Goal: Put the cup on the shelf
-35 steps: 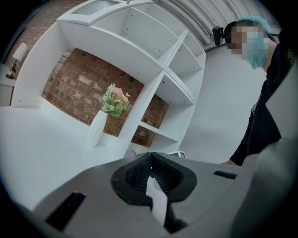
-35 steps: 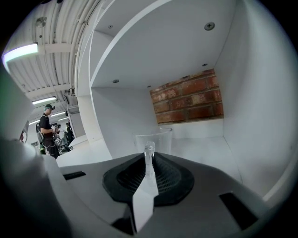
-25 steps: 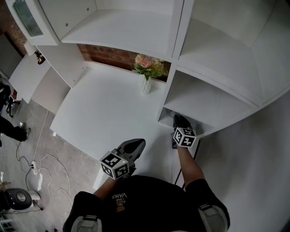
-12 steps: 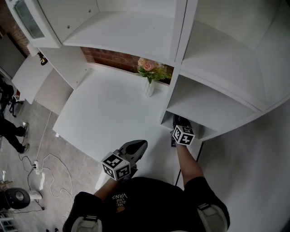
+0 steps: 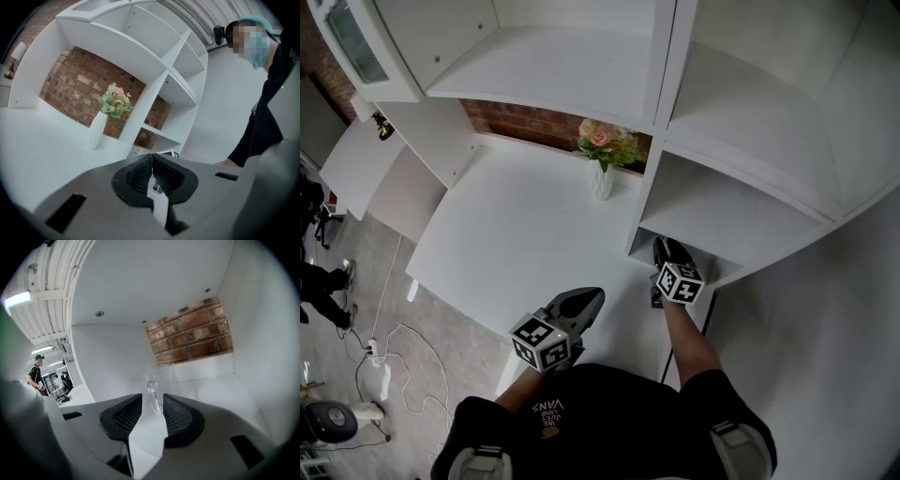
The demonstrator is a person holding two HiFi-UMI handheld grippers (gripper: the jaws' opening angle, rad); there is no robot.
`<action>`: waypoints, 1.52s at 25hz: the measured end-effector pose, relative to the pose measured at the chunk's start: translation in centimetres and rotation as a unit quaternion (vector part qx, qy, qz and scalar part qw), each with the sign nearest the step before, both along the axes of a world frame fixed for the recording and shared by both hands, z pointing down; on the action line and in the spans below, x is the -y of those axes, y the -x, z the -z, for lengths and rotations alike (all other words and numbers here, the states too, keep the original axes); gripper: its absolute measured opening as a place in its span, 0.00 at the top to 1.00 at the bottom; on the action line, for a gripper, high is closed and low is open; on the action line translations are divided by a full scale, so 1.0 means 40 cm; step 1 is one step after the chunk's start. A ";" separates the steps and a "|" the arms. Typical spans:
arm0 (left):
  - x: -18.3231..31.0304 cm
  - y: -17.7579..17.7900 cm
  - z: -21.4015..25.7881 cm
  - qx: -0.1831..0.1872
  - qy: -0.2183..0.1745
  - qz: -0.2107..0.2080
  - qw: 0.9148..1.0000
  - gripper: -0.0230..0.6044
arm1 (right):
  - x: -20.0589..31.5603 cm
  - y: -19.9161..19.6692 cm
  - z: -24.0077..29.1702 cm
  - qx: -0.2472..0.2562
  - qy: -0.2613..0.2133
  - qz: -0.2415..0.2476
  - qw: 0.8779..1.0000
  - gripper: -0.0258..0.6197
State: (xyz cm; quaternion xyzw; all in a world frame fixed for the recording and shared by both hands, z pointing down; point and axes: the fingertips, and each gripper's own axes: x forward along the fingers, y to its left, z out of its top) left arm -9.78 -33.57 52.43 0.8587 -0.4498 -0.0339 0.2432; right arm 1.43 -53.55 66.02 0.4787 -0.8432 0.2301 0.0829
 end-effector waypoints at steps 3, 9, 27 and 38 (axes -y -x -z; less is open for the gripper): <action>-0.009 -0.001 0.006 -0.001 -0.005 0.000 1.000 0.95 | -0.041 -0.017 0.018 0.003 -0.006 -0.001 1.000 0.78; -0.045 -0.006 0.028 -0.006 -0.018 0.003 1.000 0.95 | -0.147 -0.042 0.077 0.018 -0.022 0.001 1.000 0.85; -0.209 -0.023 0.057 -0.026 -0.033 0.050 0.998 0.95 | -0.512 -0.099 0.272 0.075 -0.056 0.035 0.995 0.96; -0.291 -0.047 0.053 -0.018 -0.031 0.071 0.997 0.95 | -0.658 -0.155 0.301 0.084 -0.050 0.060 0.993 0.96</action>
